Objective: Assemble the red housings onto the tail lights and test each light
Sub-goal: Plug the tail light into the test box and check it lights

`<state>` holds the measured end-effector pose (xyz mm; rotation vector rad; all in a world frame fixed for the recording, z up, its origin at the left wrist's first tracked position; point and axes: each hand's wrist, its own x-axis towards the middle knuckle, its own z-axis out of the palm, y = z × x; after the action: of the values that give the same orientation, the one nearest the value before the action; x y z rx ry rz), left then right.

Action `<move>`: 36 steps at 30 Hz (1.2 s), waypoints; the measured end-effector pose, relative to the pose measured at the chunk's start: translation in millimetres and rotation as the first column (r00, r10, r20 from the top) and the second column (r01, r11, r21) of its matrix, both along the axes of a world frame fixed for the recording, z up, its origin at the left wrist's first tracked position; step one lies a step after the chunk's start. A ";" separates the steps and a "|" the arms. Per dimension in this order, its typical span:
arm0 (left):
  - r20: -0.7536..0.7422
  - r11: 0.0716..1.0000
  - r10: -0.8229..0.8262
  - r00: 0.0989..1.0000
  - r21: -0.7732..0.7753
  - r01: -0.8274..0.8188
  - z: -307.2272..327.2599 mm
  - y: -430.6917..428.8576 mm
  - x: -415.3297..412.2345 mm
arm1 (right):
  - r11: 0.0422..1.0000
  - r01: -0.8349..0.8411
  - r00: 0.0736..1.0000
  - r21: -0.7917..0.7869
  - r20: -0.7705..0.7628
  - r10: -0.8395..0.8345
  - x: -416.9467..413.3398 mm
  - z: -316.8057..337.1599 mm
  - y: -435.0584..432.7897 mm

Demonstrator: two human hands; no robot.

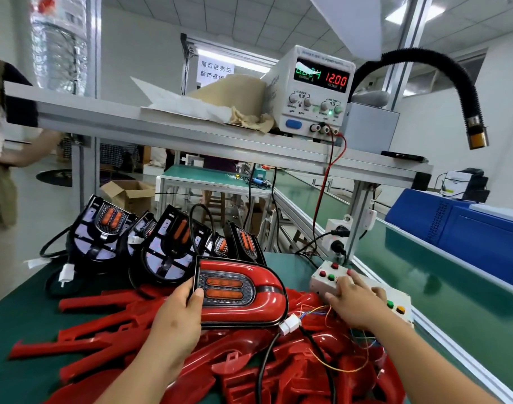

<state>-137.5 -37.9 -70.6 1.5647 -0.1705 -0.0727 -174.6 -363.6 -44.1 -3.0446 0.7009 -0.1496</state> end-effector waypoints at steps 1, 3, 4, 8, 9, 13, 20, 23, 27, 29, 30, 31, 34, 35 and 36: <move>0.001 1.000 0.015 1.000 -0.011 -0.015 -0.5 -0.3 0.9 | 0.999 -0.008 1.000 -0.032 -0.021 0.007 0.8 -1.3 -0.3; -0.002 0.999 0.035 0.999 -0.022 -0.035 -1.5 -1.3 2.2 | 0.997 -0.020 0.998 -0.081 -0.061 0.015 1.9 -2.5 1.0; -0.003 0.999 0.036 0.999 -0.022 -0.036 -2.1 -1.6 2.3 | 0.995 -0.021 0.997 -0.097 -0.077 0.014 1.6 -2.1 2.5; -0.005 0.999 0.028 1.000 -0.028 -0.028 -3.5 -2.0 2.2 | 0.993 -0.022 0.995 -0.120 -0.102 0.010 2.6 0.6 5.9; -0.004 0.999 0.030 1.000 -0.030 -0.030 -3.3 -1.9 2.4 | 0.992 -0.025 0.995 -0.124 -0.103 0.012 3.1 0.5 6.1; 0.000 1.000 0.023 1.000 -0.022 -0.023 -3.5 -1.4 2.5 | 0.989 -0.020 0.994 -0.145 -0.108 0.004 4.4 -1.1 5.2; -0.002 1.000 0.018 1.000 -0.013 -0.018 -3.5 -1.9 2.3 | 0.991 -0.013 0.995 -0.136 -0.104 -0.001 4.8 0.4 4.9; -0.001 1.000 0.023 1.000 -0.010 -0.023 -1.7 -1.5 1.2 | 0.991 -0.010 0.994 -0.137 -0.109 -0.005 4.0 0.0 5.4; -0.006 1.000 0.016 1.000 -0.008 -0.016 1.0 -0.6 0.2 | 0.992 -0.008 0.994 -0.127 -0.108 -0.006 4.3 -1.3 3.7; -0.007 1.000 0.016 1.000 -0.004 -0.016 2.7 -0.7 -1.4 | 0.994 -0.003 0.994 -0.110 -0.112 -0.009 4.8 -1.0 3.9; -0.006 1.000 0.016 1.000 -0.005 -0.016 3.3 -0.7 -2.2 | 0.996 0.003 0.994 -0.085 -0.111 -0.013 5.1 0.2 3.8; -0.005 1.000 0.014 1.000 -0.003 -0.014 3.6 -0.5 -2.9 | 0.999 0.011 0.995 -0.050 -0.102 -0.016 5.2 2.6 4.2; 0.009 1.000 0.017 1.000 0.023 -0.017 5.1 -0.2 -4.5 | 0.998 0.014 0.999 0.057 0.046 -0.016 3.2 15.8 6.8; 0.011 0.999 0.022 1.000 0.024 -0.022 6.1 0.1 -4.6 | 0.998 0.004 0.987 0.068 0.158 -0.015 1.6 21.2 9.2; 0.009 1.000 0.023 1.000 0.019 -0.023 7.2 -0.2 -4.6 | 0.998 -0.003 0.959 0.063 0.281 -0.015 -0.9 27.1 13.6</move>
<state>-142.1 -38.1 -63.4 1.5858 -0.1589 -0.0496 -175.5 -350.0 -17.0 -2.8759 0.6776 -0.5386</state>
